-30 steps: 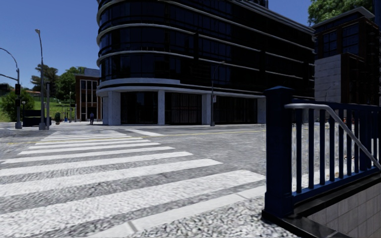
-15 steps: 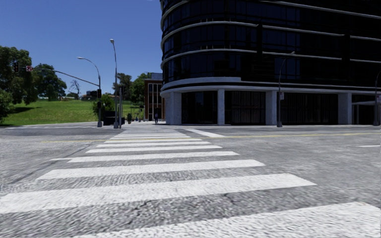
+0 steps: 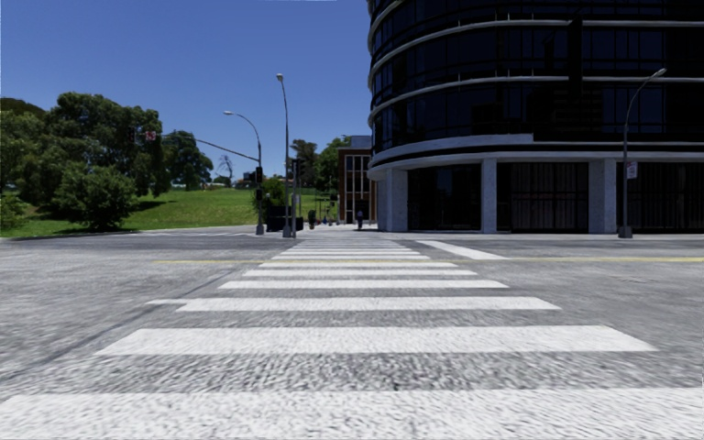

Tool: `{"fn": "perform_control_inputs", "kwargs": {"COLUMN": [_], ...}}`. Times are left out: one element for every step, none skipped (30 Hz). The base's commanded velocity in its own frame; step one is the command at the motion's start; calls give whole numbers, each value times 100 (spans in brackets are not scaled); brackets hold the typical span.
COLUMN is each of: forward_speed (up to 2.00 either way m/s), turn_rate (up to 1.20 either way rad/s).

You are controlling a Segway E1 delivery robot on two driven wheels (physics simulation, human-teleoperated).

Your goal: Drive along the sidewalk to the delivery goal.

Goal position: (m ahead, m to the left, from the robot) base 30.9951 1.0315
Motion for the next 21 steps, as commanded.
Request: {"fn": "perform_control_inputs", "kwargs": {"forward_speed": [157,157,157,157,157,157,157,157,157,157,157,157,157,157,157,157,157,157,157,157,157], "turn_rate": [0,0,0,0,0,0,0,0,0,0,0,0,0,0,0,0,0,0,0,0,0]}}
